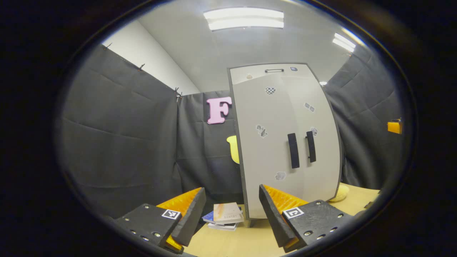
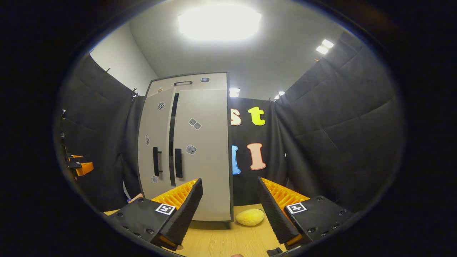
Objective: Grasp the bottle in the cabinet with the left hand and place it on the coaster, then close the right door with the right hand and the left door with the left hand.
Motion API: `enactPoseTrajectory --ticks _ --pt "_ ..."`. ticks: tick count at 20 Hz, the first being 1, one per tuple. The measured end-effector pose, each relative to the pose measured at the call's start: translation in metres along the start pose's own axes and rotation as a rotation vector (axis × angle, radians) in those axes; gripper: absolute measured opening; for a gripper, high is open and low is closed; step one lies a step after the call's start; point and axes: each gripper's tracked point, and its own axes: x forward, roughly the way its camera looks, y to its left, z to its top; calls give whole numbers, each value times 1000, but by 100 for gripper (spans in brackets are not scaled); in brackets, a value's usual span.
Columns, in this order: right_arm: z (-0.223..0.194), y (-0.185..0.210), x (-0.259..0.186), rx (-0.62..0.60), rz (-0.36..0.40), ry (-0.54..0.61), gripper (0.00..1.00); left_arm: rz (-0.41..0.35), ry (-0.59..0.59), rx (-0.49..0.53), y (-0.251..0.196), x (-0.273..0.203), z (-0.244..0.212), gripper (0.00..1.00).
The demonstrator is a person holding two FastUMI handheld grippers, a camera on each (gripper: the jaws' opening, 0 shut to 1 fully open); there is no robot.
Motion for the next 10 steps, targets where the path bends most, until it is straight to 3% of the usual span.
enactPoseTrajectory --ticks 2,5,6,7,9,10 --pt "0 -1 -2 -1 0 2 92 2 4 -2 1 -2 -2 95" --pt "0 0 -2 7 1 3 96 1 6 -1 0 -3 -5 95" --pt "0 -1 -3 9 1 4 92 1 8 2 0 -2 -5 95" --pt "0 -1 -3 10 0 4 96 3 9 5 0 -3 -5 94" --pt "0 -3 -3 11 -3 3 97 6 6 7 -1 -3 -5 94" --pt "0 -3 -4 11 -4 2 92 5 5 6 -2 -2 -5 95"
